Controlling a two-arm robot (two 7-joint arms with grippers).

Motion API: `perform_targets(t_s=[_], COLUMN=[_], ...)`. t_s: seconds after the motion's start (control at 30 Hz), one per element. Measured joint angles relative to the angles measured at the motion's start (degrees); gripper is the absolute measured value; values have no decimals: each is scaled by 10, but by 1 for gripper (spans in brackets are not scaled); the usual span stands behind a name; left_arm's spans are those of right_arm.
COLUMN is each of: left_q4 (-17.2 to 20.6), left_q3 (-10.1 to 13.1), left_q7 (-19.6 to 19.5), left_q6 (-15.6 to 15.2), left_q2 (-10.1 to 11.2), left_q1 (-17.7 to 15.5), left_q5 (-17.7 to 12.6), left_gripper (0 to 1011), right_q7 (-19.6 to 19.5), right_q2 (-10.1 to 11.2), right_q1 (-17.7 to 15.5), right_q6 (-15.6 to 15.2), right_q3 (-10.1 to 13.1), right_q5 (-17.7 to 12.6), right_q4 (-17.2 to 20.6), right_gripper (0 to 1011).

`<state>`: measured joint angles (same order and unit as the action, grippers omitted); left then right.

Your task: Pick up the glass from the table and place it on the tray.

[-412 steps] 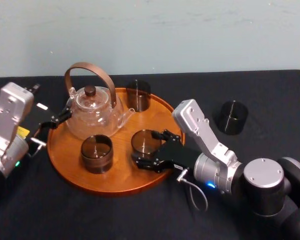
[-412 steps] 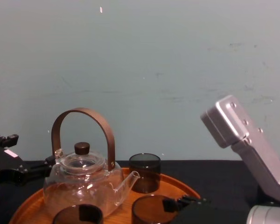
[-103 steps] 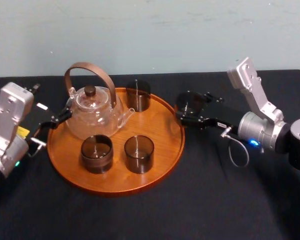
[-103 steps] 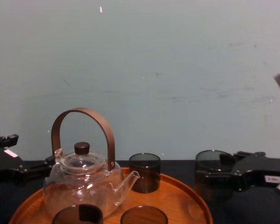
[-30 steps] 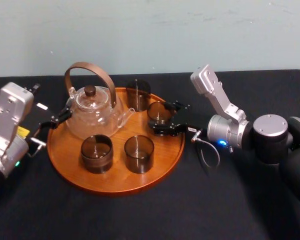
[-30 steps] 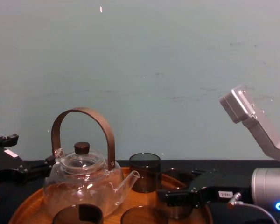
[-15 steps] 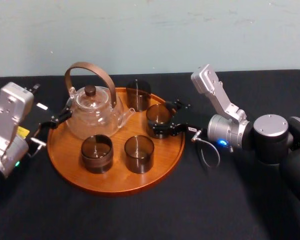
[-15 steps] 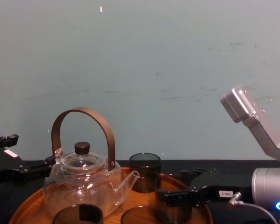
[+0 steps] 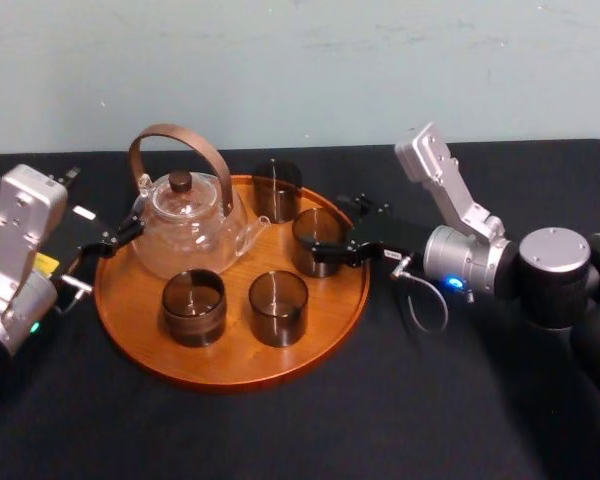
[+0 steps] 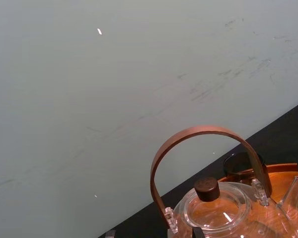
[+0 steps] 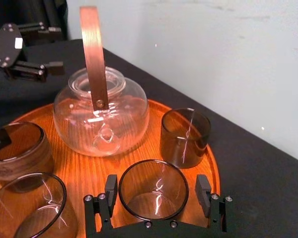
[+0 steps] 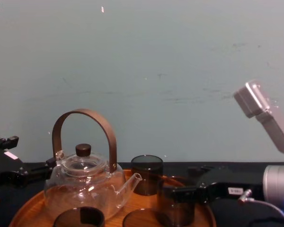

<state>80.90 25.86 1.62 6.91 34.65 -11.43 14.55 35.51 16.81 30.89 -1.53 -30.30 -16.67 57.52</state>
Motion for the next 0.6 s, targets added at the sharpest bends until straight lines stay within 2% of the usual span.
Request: perform_targets(t_s=[0.23,0.47,0.6], left_q4=[0,0,0], left_q3=[0,0,0], left_q7=[0,0,0], left_q6=[0,0,0], left_q2=[0,0,0], left_q1=[0,0,0], left_q5=[0,0,0], left_gripper=[1001,1001,1001], right_q7=[-3,-16,-28], right_q2=[19,45,67], right_q1=[-17,-43,-69], right_q6=[-6,-11,-9], right_q3=[11,26,37], right_q5=[-12,-27,-33], right_q4=[45,108,151], right_gripper=[1002,1003,1002])
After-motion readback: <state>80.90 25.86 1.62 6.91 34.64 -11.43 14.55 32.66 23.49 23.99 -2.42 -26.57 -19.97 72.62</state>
